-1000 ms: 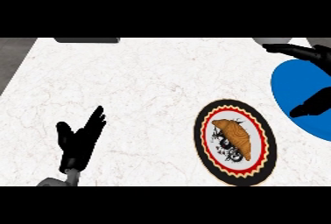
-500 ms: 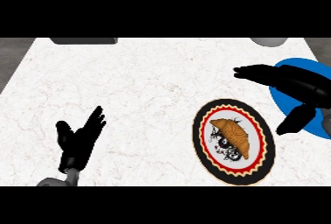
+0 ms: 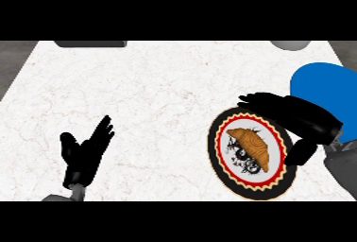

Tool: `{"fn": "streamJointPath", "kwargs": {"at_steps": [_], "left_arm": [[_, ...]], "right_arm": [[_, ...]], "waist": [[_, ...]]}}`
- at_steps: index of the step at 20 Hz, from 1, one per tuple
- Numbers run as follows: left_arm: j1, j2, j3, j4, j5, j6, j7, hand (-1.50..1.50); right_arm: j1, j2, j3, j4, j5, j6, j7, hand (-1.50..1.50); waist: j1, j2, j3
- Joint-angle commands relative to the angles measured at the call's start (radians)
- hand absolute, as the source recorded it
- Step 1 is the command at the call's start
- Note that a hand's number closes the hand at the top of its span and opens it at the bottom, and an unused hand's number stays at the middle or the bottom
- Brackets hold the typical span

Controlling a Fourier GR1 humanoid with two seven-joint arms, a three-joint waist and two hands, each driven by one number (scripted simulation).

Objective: Pick the croissant from the plate and place it in the plate

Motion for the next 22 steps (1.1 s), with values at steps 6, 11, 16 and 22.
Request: {"fn": "streamJointPath", "kwargs": {"at_steps": [6, 11, 16, 22], "left_arm": [[0.017, -0.062, 0.007, 0.049, -0.055, -0.021, -0.023, 0.00], [-0.002, -0.041, 0.068, 0.018, -0.040, -0.070, 0.034, 0.00], [0.023, -0.053, 0.077, 0.017, -0.058, -0.074, 0.017, 0.00], [-0.034, -0.044, 0.127, 0.002, -0.058, -0.105, 0.092, 0.00]], "right_arm": [[0.061, 0.114, 0.006, 0.082, 0.155, 0.006, -0.048, -1.50], [0.047, 0.173, -0.033, 0.057, 0.230, 0.046, 0.002, -1.50], [0.185, 0.170, -0.001, -0.015, 0.364, -0.077, 0.007, -1.50], [0.087, 0.257, -0.020, 0.115, 0.452, -0.044, 0.000, -1.50]], "waist": [[0.006, 0.004, -0.001], [0.005, 0.003, -0.001], [0.001, 0.003, -0.001], [0.005, 0.004, -0.001]]}}
